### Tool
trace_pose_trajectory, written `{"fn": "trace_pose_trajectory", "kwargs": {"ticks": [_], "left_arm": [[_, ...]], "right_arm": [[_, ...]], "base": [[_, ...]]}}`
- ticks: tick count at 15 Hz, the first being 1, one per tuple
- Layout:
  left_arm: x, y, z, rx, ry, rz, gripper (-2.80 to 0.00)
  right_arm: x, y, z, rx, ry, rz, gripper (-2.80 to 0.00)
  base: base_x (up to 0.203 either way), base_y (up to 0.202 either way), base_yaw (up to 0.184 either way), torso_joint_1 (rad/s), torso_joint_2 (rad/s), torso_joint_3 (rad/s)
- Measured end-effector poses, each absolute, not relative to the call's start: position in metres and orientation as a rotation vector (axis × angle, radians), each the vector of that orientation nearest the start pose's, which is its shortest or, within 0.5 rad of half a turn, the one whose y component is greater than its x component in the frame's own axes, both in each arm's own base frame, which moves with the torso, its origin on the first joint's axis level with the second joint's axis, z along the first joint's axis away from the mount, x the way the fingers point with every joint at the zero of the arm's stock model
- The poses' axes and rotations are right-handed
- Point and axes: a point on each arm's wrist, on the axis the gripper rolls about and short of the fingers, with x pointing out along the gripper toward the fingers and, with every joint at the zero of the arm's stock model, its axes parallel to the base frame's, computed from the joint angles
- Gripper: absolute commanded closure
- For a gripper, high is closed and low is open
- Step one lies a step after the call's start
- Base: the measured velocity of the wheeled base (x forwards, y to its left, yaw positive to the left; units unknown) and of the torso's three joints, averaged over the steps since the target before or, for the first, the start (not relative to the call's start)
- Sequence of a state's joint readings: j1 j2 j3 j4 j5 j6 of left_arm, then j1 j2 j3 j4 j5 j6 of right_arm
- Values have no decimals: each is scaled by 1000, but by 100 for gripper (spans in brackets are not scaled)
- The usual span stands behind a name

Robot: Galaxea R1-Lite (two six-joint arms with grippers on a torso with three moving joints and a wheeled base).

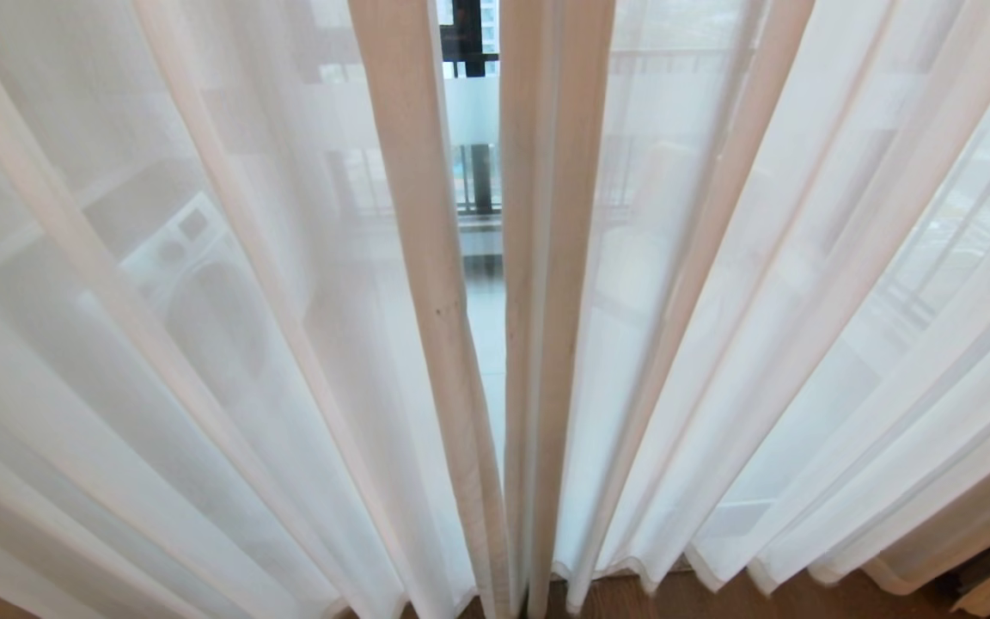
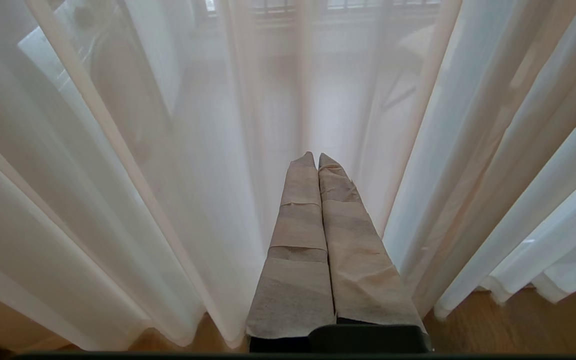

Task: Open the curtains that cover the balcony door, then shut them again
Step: Pull the outer curtains open on both sides

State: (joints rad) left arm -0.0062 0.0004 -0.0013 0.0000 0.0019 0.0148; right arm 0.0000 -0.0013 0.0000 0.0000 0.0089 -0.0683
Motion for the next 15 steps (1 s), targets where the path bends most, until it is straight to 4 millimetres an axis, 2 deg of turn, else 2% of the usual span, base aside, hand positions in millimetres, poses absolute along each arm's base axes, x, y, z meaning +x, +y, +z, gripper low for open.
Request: {"fn": "trace_pose_trajectory", "kwargs": {"ticks": [13, 15], "left_arm": [[-23, 0, 76, 18, -2, -9, 0], [-25, 0, 83, 20, -26, -28, 0]], "right_arm": [[-23, 0, 75, -68, -2, 9, 0], [-23, 0, 75, -68, -2, 9, 0]], "base": [[0, 0, 0, 0, 0, 0], [0, 0, 0, 0, 0, 0]]}}
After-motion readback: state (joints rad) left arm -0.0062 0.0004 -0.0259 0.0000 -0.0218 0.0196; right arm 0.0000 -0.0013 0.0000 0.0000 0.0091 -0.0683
